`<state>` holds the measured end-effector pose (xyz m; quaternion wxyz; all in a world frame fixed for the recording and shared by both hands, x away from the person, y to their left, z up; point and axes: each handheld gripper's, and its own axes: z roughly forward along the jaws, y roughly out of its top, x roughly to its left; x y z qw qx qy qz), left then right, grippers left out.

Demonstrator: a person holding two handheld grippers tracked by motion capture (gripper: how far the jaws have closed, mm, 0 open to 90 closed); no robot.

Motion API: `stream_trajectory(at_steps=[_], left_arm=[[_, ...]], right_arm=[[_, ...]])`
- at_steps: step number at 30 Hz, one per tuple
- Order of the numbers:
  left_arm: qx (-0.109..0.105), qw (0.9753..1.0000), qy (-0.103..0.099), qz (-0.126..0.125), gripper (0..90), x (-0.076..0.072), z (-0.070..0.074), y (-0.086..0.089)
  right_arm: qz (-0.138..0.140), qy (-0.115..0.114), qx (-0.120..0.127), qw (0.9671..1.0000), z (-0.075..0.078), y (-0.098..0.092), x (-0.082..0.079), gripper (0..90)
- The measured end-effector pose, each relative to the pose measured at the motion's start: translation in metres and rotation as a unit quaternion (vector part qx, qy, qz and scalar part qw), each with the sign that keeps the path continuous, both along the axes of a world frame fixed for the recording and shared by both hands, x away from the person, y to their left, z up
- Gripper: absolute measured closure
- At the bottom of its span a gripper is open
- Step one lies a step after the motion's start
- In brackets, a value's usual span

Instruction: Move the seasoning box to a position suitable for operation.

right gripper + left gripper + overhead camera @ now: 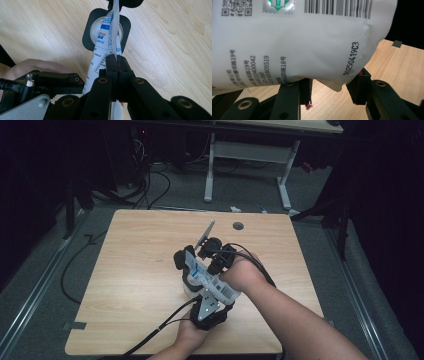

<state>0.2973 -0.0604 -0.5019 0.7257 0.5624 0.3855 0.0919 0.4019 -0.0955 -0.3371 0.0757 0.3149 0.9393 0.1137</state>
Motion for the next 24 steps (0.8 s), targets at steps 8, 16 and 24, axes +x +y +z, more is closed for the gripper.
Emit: stream_trajectory(at_steps=[8,16,24], left_arm=[[0.001,1.0000,-0.001,0.001,60.6,0.0003,0.0002,0.0005],[-0.001,1.0000,-0.002,0.001,60.6,0.0003,0.0003,-0.0002],[-0.002,1.0000,-0.004,0.001,60.8,0.0002,0.0008,0.0000]], right_arm=[[0.000,0.000,0.000,1.0000,-0.0005,0.0012,0.0004,90.0],[0.001,-0.002,0.000,1.0000,-0.0009,0.0009,0.0010,90.0],[0.000,-0.001,0.002,1.0000,-0.0012,0.0017,0.0009,90.0]])
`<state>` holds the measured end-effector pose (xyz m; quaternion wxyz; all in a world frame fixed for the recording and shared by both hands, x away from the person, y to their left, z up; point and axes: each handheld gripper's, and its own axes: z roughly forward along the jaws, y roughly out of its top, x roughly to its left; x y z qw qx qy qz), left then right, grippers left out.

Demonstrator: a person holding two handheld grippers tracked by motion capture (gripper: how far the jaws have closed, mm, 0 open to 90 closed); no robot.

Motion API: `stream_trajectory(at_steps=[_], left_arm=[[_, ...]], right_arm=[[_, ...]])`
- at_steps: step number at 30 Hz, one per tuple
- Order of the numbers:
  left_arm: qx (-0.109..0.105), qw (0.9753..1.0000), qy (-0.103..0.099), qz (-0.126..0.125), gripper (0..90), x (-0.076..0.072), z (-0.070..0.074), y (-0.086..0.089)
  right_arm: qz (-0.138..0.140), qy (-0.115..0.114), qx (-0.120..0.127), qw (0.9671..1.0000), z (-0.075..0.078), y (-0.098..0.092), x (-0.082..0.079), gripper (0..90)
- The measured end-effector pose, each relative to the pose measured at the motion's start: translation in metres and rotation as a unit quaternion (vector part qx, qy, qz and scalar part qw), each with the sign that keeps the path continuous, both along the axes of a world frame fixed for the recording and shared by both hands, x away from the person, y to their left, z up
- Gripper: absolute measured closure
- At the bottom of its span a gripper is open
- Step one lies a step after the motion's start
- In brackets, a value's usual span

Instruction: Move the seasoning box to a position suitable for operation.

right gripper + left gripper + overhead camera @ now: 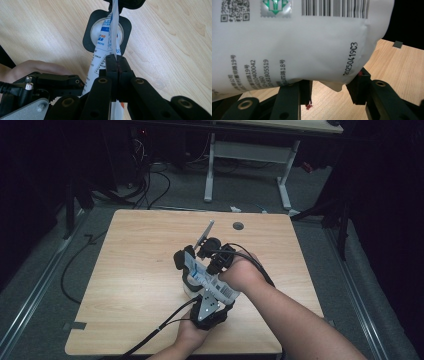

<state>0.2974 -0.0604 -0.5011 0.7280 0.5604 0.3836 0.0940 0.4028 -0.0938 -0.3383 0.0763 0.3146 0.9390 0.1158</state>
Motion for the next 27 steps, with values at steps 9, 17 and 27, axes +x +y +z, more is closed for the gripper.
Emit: stream_trajectory(at_steps=[9,17,27], left_arm=[[0.003,1.0000,-0.005,0.000,60.9,0.0007,0.0036,0.0000],[0.003,1.0000,-0.005,-0.001,60.9,0.0011,0.0045,-0.0015],[0.002,1.0000,-0.005,0.001,61.0,0.0022,0.0050,-0.0010]], right_arm=[[-0.001,-0.003,0.002,1.0000,0.0025,0.0000,0.0004,90.0],[-0.003,0.001,0.003,1.0000,0.0041,-0.0018,0.0014,90.0],[0.000,-0.003,0.004,1.0000,0.0047,-0.0009,0.0020,90.0]])
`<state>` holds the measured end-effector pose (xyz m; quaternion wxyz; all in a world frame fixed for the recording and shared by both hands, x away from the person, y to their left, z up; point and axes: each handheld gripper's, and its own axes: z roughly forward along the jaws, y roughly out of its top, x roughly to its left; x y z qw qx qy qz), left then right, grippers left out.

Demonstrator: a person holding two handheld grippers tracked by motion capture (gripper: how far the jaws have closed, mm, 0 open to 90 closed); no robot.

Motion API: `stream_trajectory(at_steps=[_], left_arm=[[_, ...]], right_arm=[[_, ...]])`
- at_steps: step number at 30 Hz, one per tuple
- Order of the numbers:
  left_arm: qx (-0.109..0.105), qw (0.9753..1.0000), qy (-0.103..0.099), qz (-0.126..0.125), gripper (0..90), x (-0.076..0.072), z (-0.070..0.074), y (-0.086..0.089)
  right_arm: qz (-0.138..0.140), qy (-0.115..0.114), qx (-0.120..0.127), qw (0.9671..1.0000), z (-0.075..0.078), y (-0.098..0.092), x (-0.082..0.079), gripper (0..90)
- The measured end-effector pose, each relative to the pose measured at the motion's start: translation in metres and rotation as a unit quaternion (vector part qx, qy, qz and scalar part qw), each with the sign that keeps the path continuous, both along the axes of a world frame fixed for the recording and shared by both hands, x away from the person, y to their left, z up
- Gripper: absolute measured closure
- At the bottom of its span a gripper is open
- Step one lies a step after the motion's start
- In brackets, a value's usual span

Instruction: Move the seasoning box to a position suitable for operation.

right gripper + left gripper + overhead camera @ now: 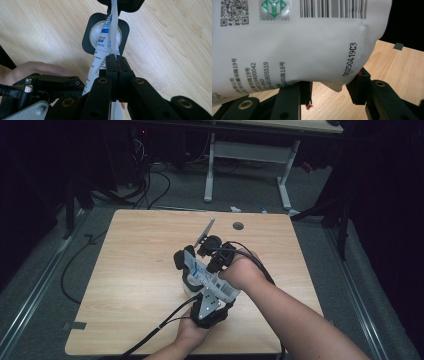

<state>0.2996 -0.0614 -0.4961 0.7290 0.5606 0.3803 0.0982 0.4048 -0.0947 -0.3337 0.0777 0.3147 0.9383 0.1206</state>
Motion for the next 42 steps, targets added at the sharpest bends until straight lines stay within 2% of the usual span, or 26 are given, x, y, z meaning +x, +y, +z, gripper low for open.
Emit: stream_trajectory(at_steps=[19,42], left_arm=[[0.007,0.9999,-0.008,-0.001,61.0,-0.0021,-0.0009,0.0015],[0.002,0.9999,-0.010,0.001,61.1,0.0010,0.0026,0.0018]], right_arm=[[0.001,0.006,-0.002,1.0000,0.0001,0.0004,-0.0001,90.0],[0.003,0.002,-0.005,1.0000,0.0010,0.0045,0.0021,90.0]])
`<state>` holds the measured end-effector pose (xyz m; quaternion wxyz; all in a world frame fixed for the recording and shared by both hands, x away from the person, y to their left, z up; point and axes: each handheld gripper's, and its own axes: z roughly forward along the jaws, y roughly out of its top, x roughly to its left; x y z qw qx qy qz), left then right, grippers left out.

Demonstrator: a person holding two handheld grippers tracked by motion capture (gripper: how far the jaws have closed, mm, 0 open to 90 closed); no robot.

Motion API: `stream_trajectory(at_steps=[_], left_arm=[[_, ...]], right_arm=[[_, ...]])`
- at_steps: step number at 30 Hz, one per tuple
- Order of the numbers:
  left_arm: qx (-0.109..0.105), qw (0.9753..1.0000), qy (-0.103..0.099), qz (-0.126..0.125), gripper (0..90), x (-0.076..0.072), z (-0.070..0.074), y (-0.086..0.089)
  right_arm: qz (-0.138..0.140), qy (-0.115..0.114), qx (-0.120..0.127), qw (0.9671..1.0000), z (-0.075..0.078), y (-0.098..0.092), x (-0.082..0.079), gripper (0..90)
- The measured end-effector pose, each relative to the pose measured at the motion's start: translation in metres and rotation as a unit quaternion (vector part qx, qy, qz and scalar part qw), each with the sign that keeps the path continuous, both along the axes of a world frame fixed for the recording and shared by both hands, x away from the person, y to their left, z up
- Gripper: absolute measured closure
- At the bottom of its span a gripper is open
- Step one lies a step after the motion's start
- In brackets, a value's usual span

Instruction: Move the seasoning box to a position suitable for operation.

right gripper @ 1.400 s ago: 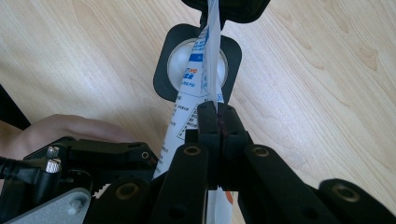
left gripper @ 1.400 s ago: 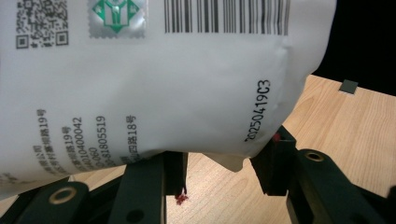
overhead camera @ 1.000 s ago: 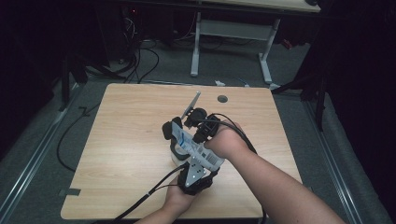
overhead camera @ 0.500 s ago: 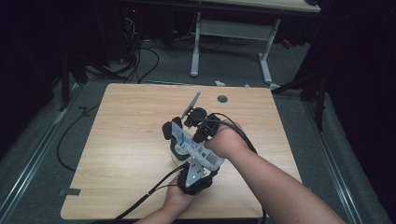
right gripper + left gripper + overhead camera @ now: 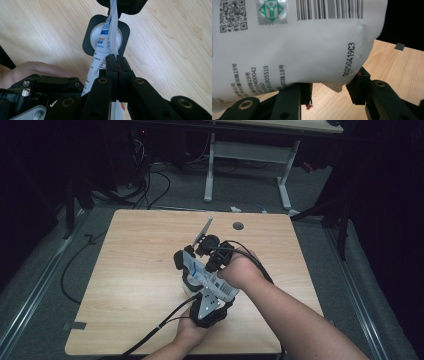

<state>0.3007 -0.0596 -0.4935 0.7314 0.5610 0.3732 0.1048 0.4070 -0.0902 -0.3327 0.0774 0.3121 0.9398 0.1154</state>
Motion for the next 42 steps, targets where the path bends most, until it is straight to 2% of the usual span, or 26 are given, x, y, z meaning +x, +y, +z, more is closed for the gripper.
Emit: stream_trajectory(at_steps=[31,42], left_arm=[[-0.007,1.0000,-0.001,0.003,61.3,0.0036,0.0017,-0.0008],[-0.004,1.0000,-0.001,0.003,61.3,0.0037,0.0005,-0.0007]], right_arm=[[0.000,-0.007,0.002,1.0000,0.0010,0.0010,0.0017,90.0],[0.001,-0.005,0.005,1.0000,-0.0001,0.0003,0.0025,90.0]])
